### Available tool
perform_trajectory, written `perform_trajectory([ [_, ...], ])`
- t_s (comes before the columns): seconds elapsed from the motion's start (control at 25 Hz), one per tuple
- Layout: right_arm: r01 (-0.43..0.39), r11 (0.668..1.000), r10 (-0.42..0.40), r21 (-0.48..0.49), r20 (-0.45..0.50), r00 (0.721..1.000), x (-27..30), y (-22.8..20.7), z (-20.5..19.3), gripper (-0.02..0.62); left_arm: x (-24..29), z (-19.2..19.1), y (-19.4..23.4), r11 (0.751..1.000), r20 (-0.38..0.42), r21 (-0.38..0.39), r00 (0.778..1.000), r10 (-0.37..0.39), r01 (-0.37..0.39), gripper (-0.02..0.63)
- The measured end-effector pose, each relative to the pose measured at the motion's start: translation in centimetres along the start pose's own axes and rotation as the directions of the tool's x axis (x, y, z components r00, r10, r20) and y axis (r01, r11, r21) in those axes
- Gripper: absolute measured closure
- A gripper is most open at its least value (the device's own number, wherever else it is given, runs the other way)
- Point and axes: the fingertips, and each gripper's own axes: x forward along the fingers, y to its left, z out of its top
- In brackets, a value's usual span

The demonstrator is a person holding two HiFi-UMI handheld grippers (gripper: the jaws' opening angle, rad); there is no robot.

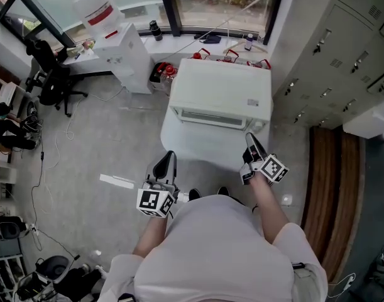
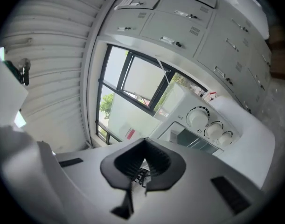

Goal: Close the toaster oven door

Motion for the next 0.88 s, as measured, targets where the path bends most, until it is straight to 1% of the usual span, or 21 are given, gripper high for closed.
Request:
perform_trajectory([
  [0.08,0.016,0.997,-0.019,-0.081,-0.038,0.999,-0.3,0.8,-0.4,0.598,-0.3,-0.1,-0.2,1.000,0.000,-0.003,1.000,-0.003,0.003,0.584],
  [0.16,0.036,0.984,-0.048,-0.172,-0.070,0.996,-0.6,1.4,-0.8,0.595,-0.6,-0.2,-0.4,1.000,0.001,-0.004,1.000,-0.008,0.008,0.584],
  [0.32,0.057,0.939,-0.094,-0.338,-0.096,0.991,-1.4,3.0,-1.0,0.589,-1.0,-0.4,-0.6,1.000,0.000,-0.003,1.000,-0.020,0.020,0.584],
  [0.52,0.029,0.863,-0.087,-0.505,-0.093,0.992,-2.0,5.6,-1.0,0.589,-1.2,-0.4,-0.9,1.000,0.004,-0.003,1.000,-0.031,0.031,0.584],
  [0.68,0.032,0.781,-0.109,-0.624,-0.085,0.990,-2.7,7.1,-1.3,0.589,-1.3,-0.6,-0.8,0.999,0.007,-0.007,0.999,-0.033,0.033,0.584],
  [0.8,0.044,0.721,-0.118,-0.691,-0.061,0.991,-3.0,8.3,-1.2,0.589,-1.2,-0.6,-0.7,0.999,0.011,-0.008,0.999,-0.033,0.033,0.584],
  [0.88,0.045,0.700,-0.109,-0.712,-0.045,0.993,-3.3,9.1,-1.2,0.589,-1.2,-0.7,-0.5,0.999,0.009,-0.012,0.999,-0.031,0.031,0.584],
])
